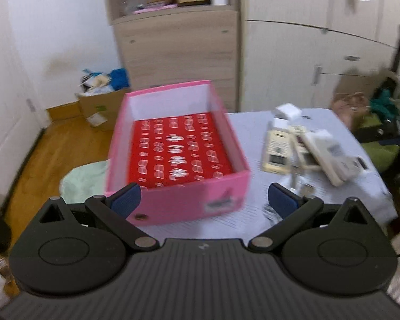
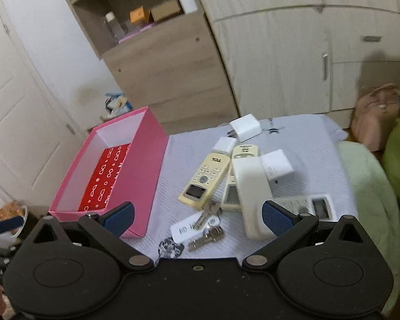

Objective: Organize rigid objects
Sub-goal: 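Grasp the pink box wall with the left tool while the right tool moves toward the remotes, then grasp the white remote with grey screen with the right tool, then carry the white remote into the pink box and open the right tool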

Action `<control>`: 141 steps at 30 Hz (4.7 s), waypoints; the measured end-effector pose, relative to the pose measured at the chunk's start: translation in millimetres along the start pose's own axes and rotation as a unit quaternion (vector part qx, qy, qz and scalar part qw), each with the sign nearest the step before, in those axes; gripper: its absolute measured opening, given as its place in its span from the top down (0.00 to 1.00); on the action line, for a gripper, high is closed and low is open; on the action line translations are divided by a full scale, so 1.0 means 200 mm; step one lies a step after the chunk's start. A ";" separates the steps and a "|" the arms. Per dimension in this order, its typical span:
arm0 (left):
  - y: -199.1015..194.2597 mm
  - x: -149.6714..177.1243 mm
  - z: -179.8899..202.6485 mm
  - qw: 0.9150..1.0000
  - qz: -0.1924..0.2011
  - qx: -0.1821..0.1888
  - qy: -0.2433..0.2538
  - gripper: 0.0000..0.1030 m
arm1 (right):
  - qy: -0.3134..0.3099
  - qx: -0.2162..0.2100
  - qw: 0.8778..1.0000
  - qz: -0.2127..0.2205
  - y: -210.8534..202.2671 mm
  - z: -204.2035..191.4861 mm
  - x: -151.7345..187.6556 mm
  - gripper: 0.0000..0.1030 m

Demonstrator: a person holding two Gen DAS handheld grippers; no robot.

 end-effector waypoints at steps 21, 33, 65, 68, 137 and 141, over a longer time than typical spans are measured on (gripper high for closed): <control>0.85 -0.30 -0.46 0.995 -0.083 -0.048 -0.042 0.04 | 0.190 0.001 0.978 -0.089 0.19 0.53 -0.02 0.15; 1.14 -0.28 -0.47 0.991 -0.117 -0.037 -0.044 0.39 | 0.358 0.076 0.928 -0.072 0.29 0.87 0.09 0.15; 1.26 -0.28 -0.49 0.992 -0.102 0.025 -0.063 0.95 | 0.085 0.160 0.979 -0.091 0.47 0.71 -0.03 0.40; 1.23 -0.27 -0.47 0.994 -0.094 0.025 -0.045 0.95 | 0.093 0.137 0.982 -0.089 0.43 0.75 -0.02 0.40; 1.17 -0.18 -0.57 0.967 -0.194 0.068 -0.152 0.90 | 0.136 -0.127 0.938 -0.293 1.62 -0.52 -0.10 0.40; 1.18 -0.17 -0.60 0.964 -0.195 0.074 -0.163 0.89 | 0.132 -0.122 0.943 -0.281 1.62 -0.54 -0.08 0.40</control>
Point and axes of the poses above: each gripper's, at about its wrist camera, not at the fingertips, and y roughly the way its jaws point, z to its right, x to its underside, the point moved 1 cm from there along y, roughly the way its jaws point, and after that the axes turned 10 degrees about -x, right-handed, at the moved point
